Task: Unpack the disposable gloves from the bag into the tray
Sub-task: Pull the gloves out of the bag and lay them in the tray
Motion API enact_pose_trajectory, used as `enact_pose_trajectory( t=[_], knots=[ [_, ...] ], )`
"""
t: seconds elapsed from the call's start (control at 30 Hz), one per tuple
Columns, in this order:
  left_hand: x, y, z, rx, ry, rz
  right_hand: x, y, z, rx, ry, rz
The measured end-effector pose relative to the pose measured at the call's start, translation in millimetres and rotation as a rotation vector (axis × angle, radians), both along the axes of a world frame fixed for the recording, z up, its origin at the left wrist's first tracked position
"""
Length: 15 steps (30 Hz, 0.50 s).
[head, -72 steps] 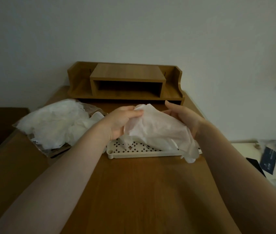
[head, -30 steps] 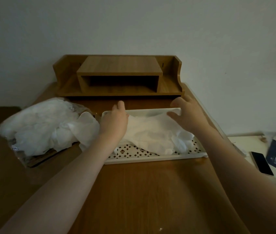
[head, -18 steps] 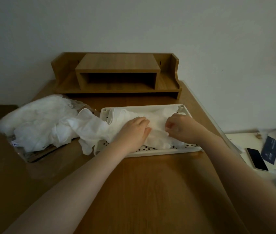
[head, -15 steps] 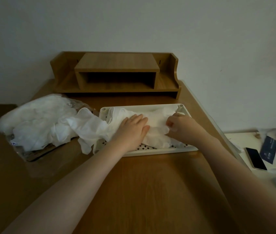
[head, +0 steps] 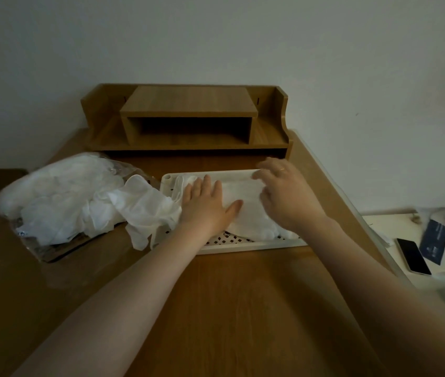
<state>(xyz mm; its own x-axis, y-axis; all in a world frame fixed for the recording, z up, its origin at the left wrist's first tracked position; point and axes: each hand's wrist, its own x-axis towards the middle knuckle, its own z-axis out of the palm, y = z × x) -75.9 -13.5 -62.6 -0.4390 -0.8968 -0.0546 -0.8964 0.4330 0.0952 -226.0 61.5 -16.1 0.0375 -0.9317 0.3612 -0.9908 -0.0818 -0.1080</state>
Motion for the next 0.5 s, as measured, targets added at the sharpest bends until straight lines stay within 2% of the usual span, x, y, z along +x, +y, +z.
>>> enact_pose_trajectory(
  t=[0.1,0.17,0.27,0.37,0.43,0.5],
  knots=[
    [1,-1,0,0.009,0.007,0.010,19,-9,-22,0.316,0.193,0.112],
    [5,-2,-2,0.014,0.055,0.019,13,-12,-34,0.505,0.178,0.011],
    [12,-2,0,0.080,0.151,0.009,1,-14,-37,0.570,0.171,-0.131],
    [21,5,16,0.148,0.523,-0.033,10,-12,-23,0.403,0.150,-0.186],
    [34,14,29,0.065,0.752,-0.075,27,-10,-11,0.156,0.041,-0.134],
    [54,21,39,-0.072,0.878,-0.111,51,-11,-1,-0.045,-0.112,0.010]
  ],
)
